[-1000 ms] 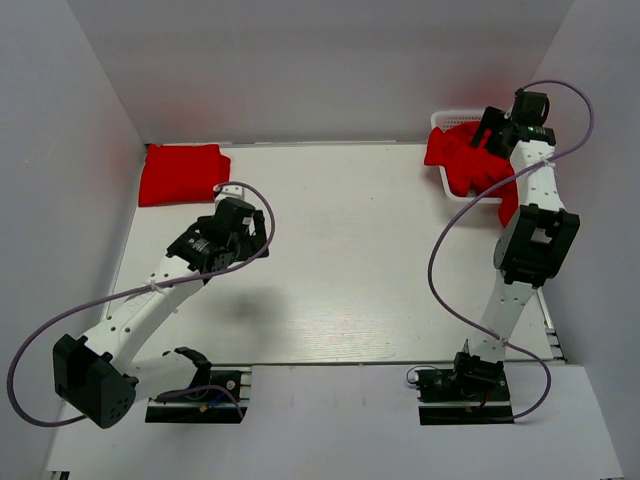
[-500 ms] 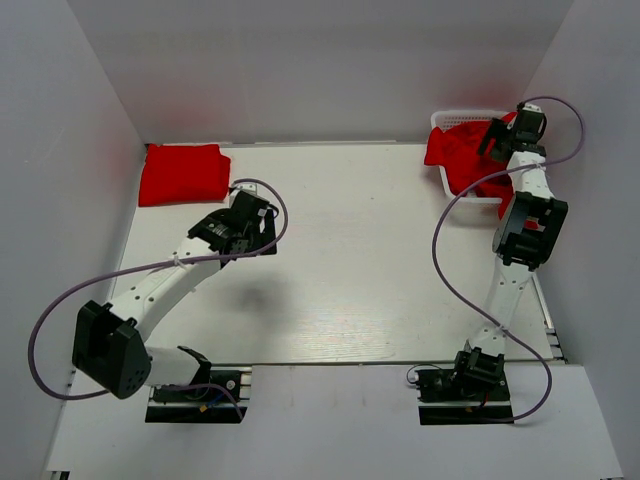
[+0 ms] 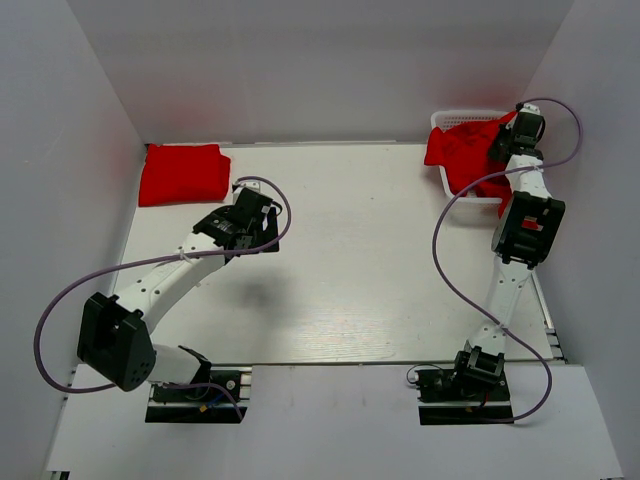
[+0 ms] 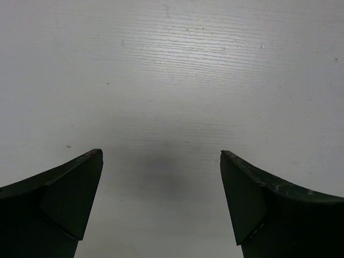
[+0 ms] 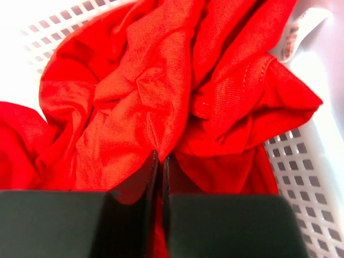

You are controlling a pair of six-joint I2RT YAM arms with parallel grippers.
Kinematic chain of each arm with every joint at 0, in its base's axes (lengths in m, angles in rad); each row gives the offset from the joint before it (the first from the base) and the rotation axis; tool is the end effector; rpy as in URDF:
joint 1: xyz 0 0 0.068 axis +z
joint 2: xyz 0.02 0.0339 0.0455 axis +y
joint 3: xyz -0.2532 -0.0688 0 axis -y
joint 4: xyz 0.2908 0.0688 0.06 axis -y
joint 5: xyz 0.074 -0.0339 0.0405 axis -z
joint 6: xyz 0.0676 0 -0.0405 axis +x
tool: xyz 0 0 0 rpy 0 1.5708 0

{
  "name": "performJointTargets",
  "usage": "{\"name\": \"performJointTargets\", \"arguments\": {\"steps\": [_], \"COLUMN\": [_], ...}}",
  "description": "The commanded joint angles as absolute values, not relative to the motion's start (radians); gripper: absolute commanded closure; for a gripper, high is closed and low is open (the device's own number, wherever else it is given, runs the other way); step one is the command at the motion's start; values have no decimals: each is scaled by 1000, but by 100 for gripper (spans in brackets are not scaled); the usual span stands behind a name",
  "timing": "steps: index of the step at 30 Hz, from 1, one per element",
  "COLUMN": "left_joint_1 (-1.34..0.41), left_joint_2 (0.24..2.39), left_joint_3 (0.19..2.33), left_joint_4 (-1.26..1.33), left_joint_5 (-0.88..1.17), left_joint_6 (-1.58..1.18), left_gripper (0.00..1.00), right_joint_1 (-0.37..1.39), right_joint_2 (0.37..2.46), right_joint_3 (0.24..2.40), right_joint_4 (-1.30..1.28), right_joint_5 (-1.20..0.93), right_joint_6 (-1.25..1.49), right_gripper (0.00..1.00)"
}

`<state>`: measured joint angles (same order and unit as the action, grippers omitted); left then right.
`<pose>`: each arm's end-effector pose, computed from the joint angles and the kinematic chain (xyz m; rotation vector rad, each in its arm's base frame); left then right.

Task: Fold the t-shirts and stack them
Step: Grab crumpled tshirt from bin with the right arm

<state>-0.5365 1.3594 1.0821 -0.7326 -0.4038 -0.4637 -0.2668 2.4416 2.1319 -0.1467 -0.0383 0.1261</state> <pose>0.3019 -0.1486 0.2239 -0.0555 2.4655 0.1022 0.6142 -0.1652 0.1827 0.3719 1.9928 -0.0500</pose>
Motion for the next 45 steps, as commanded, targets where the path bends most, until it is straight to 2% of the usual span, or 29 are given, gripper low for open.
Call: {"name": "performJointTargets", "arguments": {"steps": [1,18,31,36,45], "left_joint_1": [-532,-532,-532,-532,-532], "left_joint_2": [1318,1307,1184,1173,1106], "left_joint_3": [1112,1121,1068,1058,1058], "left_joint_4": [-715,-704,-683,-683,-730], "left_joint_5": [-425,-416,-397,-376,-376], "left_joint_6": [-456,-446,-446,-446,-477], "left_gripper": [0,0,0,0,0], "right_joint_1": [-272,-273,-267,-264,-233], "right_joint_2": [2399,2128,1910,1850,1741], "right_joint_3": [2145,2154,2299,2355,2353], "right_joint_4": [-63,-66,-12,86,132], "right_joint_5": [-58,40,15,11,-323], "right_joint_6": [140,112,112,149,322], "right_gripper": [100,100,100,100,100]}}
